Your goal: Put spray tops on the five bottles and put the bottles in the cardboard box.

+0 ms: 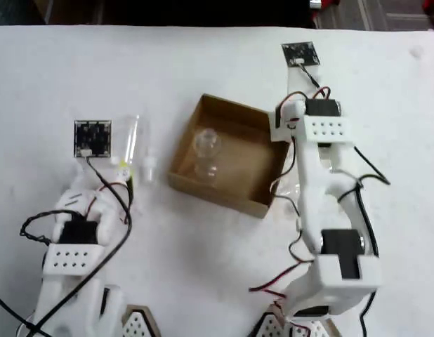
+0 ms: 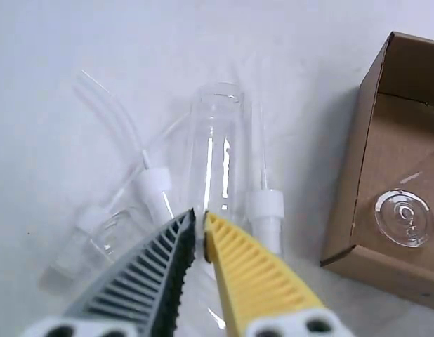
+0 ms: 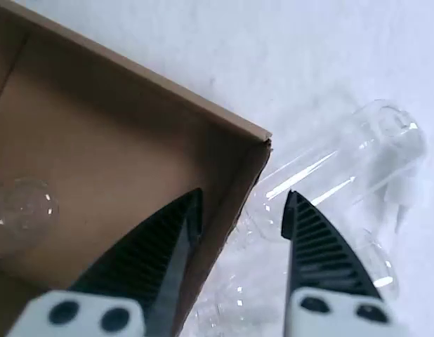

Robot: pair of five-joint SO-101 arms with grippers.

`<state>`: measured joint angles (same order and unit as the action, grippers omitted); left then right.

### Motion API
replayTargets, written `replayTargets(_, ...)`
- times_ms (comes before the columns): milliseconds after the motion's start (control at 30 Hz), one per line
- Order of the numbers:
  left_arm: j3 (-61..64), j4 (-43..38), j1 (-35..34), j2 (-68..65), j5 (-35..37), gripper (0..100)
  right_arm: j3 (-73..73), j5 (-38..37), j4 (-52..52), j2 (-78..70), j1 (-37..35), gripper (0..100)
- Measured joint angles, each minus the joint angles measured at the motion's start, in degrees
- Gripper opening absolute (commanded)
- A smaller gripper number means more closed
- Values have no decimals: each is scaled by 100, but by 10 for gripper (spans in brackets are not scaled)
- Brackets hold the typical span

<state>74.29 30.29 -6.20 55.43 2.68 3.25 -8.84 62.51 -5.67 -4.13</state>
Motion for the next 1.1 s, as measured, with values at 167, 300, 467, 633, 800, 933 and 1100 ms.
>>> replayTargets(167, 0, 0, 0, 0, 18, 24, -132, 9, 0, -431, 44, 170)
replayTargets(300, 0, 0, 0, 0, 18, 25, -141, 9, 0, -607, 35, 170)
replayTargets(467, 0, 0, 0, 0, 18, 26, -185, 9, -105, -967, 26, 170)
replayTargets(633, 0, 0, 0, 0, 18, 27, -369, -149, -273, -1336, 44, 163)
replayTargets(800, 0, 0, 0, 0, -18, 24, -457, -782, -273, -1468, -70, 65)
replayTargets(933, 0, 0, 0, 0, -88, 24, -457, -1292, -316, -1468, -211, 53)
replayTargets(1100, 0, 0, 0, 0, -105, 24, -457, -1960, -316, -1468, -492, 53)
